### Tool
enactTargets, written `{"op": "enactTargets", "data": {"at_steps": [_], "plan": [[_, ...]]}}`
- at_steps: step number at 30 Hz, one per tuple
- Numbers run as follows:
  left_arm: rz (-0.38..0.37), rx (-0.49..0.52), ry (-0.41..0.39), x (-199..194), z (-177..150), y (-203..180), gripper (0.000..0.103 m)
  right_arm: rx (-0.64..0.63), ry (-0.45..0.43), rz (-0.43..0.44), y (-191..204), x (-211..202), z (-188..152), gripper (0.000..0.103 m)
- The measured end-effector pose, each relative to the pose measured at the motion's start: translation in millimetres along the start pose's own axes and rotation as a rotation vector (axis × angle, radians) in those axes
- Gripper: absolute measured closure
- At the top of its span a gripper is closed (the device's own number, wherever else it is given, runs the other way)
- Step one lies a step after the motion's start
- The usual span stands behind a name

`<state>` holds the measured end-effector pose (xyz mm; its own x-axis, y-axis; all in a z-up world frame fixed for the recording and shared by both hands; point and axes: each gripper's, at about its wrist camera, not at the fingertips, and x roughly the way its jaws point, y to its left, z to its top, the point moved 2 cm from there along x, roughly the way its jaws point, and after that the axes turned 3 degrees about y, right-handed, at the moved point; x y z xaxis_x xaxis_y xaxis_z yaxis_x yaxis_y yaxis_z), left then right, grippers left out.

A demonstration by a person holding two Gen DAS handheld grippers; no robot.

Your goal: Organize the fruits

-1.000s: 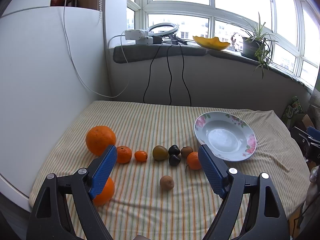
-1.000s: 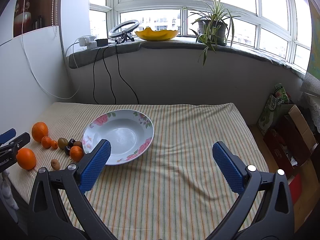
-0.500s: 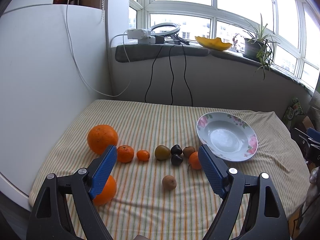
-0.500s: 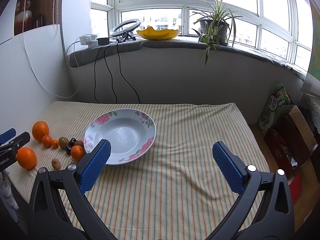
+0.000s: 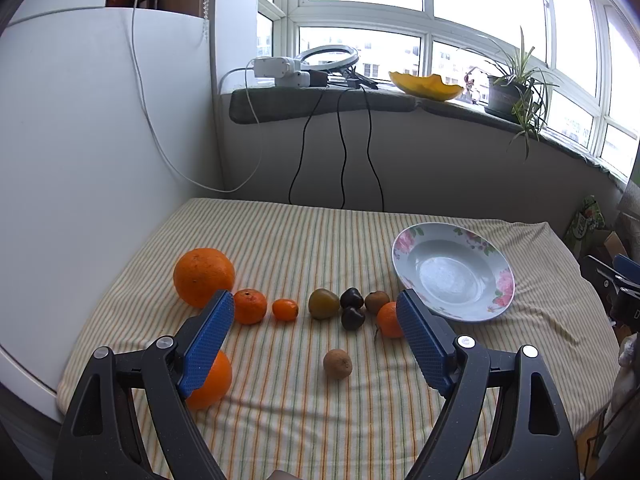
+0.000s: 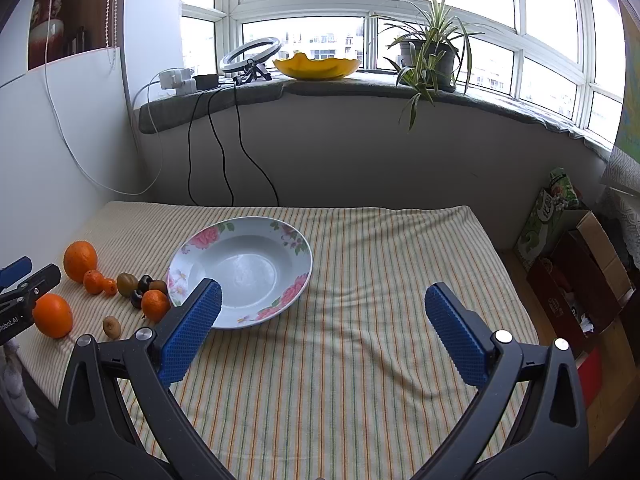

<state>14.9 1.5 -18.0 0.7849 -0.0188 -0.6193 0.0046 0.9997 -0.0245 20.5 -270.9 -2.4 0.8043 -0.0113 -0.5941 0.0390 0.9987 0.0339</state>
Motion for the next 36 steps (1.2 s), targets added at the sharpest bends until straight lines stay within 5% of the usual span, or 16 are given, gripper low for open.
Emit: {"op": "enactTargets", "data": {"at_steps": [36], "plan": [[-0.008,-0.023,0.008,1,-3,13,0.02,-0.036,0.016,0.009,19,5,-3,0.0]]}}
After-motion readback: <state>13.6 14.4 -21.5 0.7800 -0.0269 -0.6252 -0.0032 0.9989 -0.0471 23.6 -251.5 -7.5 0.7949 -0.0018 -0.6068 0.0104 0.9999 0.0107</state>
